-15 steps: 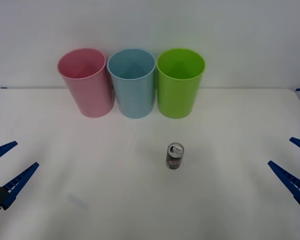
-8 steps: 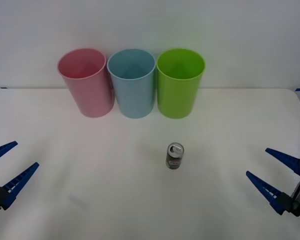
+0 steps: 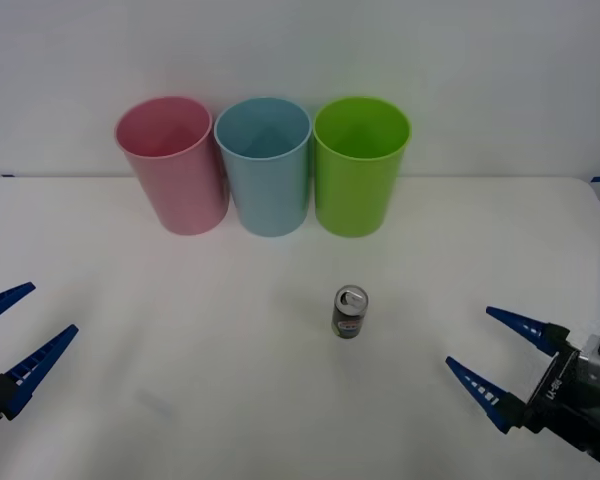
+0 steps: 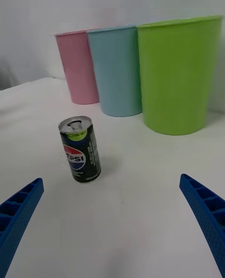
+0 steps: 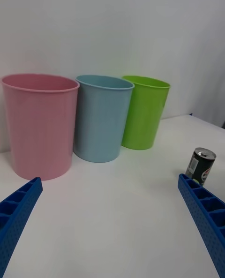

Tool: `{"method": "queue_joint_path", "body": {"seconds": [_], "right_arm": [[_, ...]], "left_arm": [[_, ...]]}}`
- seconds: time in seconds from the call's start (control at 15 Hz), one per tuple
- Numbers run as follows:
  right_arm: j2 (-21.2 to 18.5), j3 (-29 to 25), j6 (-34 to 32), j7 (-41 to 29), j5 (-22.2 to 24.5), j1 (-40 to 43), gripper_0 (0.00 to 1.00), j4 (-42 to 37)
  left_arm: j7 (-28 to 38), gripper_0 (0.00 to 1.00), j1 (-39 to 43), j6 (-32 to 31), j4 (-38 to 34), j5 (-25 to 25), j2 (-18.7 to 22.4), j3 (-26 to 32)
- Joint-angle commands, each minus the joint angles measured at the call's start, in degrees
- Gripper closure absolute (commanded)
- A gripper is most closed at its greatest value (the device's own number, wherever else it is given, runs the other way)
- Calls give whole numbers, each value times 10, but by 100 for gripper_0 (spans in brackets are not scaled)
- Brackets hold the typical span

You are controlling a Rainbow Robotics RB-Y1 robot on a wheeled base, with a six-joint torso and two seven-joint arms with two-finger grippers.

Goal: Grasp the object on the table and drop it into the matching bin: aluminum can to the light blue bin, PET bottle to the pink bin.

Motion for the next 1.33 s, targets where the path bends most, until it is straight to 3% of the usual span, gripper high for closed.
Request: {"method": "queue_joint_path", "body": {"seconds": [0.07, 0.47, 0.93, 1.33], "right_arm": [[5, 30, 10, 13, 0, -22, 0, 33], [68, 49, 43, 29, 58, -52, 0, 60], [88, 119, 120, 51, 61, -67, 0, 60], [126, 130, 173, 62, 101, -86, 0, 60]], "left_arm": [[0, 0, 0, 0, 0, 0, 0, 0], [0, 0, 0, 0, 0, 0, 0, 0], [0, 0, 0, 0, 0, 0, 0, 0], [0, 0, 0, 0, 0, 0, 0, 0]]}}
